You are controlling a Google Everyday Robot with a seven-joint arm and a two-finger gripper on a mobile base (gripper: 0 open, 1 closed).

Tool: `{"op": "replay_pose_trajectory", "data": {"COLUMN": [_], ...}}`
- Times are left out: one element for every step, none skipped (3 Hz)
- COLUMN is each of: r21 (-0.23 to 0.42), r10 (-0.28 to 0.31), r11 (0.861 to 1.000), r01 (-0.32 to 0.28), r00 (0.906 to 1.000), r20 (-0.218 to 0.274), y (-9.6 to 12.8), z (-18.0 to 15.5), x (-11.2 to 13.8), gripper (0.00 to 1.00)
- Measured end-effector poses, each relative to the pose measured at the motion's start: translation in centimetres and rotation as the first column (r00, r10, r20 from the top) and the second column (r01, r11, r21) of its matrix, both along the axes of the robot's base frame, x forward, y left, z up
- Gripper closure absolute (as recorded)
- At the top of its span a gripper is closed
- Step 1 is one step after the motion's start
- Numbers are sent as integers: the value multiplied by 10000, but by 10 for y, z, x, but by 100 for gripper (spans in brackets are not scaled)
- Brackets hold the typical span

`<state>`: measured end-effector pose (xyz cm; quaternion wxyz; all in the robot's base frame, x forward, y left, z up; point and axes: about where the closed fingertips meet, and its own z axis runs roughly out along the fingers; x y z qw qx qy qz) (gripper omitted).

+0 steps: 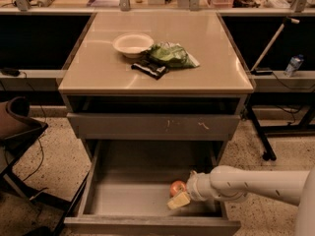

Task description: Pick apple from middle drawer and place on counter

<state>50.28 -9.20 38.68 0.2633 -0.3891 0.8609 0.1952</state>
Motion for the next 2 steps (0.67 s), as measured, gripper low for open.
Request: {"op": "replay_pose_trajectory", "data": {"r21": [-107,-107], "r10": [-118,-118], "r11": [9999,9999], "r01": [117,117], "r00": [9998,9998], "r20": [-137,-137], "y": [-1,-1], "z": [-11,-11], "x": [-3,-3], "gripper": [0,0]}}
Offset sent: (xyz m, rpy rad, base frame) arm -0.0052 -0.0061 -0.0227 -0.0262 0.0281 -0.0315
